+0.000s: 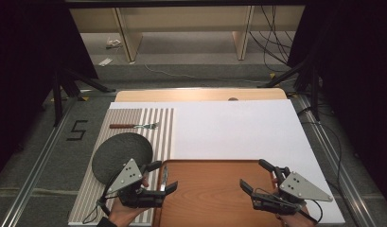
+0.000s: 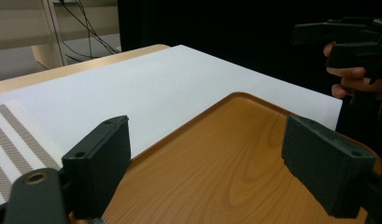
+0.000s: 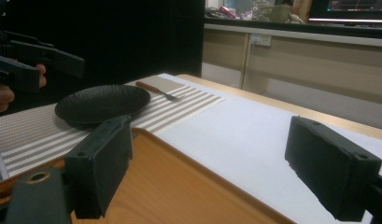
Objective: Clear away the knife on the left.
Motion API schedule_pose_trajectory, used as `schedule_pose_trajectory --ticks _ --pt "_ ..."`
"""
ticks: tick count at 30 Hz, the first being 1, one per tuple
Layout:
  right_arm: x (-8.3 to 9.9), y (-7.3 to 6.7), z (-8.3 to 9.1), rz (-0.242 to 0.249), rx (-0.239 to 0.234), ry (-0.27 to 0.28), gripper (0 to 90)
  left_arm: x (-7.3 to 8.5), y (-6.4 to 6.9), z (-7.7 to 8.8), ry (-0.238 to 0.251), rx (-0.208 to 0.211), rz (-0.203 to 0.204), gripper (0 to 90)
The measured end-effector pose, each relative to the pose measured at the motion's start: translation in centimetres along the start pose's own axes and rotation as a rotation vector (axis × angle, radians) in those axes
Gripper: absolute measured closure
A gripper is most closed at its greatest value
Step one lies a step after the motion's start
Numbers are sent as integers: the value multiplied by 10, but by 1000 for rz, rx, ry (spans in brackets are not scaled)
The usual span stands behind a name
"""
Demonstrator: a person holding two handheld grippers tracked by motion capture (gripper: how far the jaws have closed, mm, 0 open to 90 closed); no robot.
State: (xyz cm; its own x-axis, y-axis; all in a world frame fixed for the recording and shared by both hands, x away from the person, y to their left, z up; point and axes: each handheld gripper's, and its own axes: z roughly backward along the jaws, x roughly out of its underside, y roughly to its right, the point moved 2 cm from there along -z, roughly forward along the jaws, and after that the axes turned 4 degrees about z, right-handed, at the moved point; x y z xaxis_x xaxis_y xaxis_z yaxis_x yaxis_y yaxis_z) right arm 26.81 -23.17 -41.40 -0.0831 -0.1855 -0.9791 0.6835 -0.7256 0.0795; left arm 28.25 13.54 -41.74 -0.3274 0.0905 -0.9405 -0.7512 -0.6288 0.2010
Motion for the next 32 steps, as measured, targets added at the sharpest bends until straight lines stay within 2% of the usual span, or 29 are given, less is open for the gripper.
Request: schedule_pose_trajectory --ticks 7,13,23,32 --pt "0 -1 0 1 -2 -4 159 2 2 0 1 -5 4 153" --pt "0 -1 0 3 -4 -5 159 -1 2 1 36 3 11 152" --pt "0 0 0 2 -2 -2 158 -1 2 -2 18 14 18 144" --pt "0 0 0 3 -2 -4 158 0 3 -3 7 17 7 144"
